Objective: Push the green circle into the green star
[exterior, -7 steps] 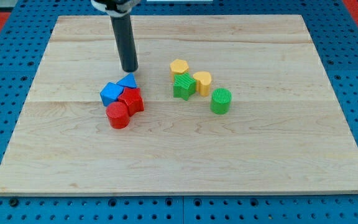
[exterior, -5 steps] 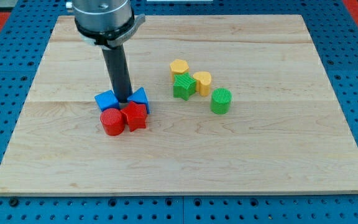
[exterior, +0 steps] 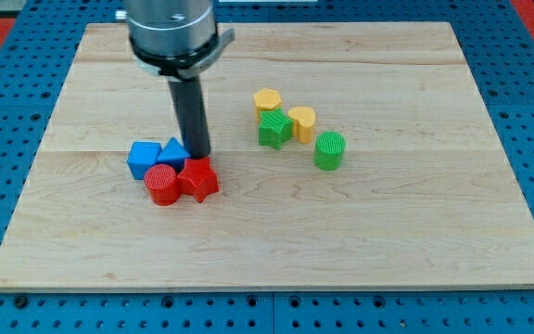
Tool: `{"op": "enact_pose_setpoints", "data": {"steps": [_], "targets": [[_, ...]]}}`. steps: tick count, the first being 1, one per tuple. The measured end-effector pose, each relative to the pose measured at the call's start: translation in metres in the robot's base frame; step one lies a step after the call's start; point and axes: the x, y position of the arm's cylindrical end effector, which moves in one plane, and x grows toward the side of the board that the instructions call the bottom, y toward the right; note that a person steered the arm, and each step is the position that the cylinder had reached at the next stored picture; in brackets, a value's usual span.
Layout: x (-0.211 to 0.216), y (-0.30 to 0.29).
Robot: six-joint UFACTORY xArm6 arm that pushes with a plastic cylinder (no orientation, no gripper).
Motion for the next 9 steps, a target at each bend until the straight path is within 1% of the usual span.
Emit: {"op": "enact_pose_setpoints", "data": {"steps": [1, 2, 3, 4, 5, 6, 7, 9], "targets": [[-0.003, 0.037], [-0.021, 0.080], [-0.013, 0.090], [0.046, 0.111], [0.052, 0.192], [0.013, 0.179], [-0.017, 0.165], [0.009, 0.252]]}}
